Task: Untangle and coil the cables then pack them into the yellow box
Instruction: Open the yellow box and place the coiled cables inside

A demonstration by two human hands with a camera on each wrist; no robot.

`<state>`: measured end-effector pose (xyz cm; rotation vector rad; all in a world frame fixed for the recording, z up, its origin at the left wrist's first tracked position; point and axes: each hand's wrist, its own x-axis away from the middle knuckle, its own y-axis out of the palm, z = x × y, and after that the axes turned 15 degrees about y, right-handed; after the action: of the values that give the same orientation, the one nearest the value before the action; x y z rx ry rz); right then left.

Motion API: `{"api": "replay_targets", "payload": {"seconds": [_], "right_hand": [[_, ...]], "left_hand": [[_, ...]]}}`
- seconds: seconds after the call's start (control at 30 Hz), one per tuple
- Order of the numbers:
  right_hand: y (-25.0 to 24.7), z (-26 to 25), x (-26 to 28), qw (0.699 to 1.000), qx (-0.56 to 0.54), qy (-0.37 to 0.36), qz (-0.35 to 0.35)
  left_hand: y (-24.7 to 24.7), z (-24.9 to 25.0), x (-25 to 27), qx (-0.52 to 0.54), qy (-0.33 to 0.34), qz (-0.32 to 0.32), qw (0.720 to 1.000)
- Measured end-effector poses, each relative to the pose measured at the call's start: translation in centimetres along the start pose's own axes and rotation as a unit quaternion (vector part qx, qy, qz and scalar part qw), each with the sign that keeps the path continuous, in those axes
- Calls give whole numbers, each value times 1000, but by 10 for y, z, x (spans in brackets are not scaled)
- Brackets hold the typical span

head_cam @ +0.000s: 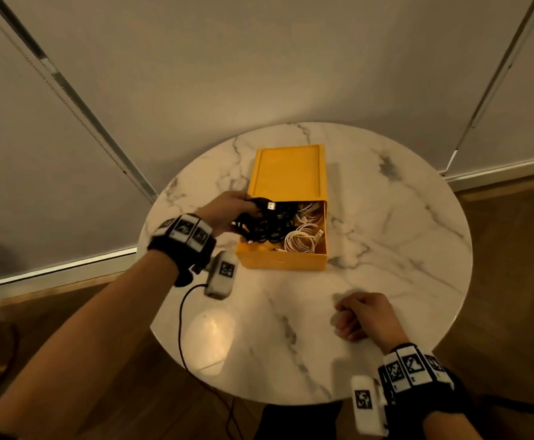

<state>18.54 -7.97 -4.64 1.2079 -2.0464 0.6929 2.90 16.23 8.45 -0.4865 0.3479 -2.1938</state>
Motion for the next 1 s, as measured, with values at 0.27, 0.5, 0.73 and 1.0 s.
{"api": "replay_targets", "payload": {"seconds": [0.27, 0.5, 0.73, 1.0], "right_hand": [[0, 2, -1, 1000, -5, 1, -15], [-1, -18, 15, 991, 91, -93, -25], [30, -78, 21, 885, 252, -383, 83], [72, -95, -23, 734, 584, -332, 104]], "left_hand": [[31, -33, -44, -316, 5, -101, 943], [28, -52, -25, -363, 115, -122, 917], [10, -66, -1, -359, 270, -74, 890], [26, -109, 16, -509, 247, -156, 809]]}}
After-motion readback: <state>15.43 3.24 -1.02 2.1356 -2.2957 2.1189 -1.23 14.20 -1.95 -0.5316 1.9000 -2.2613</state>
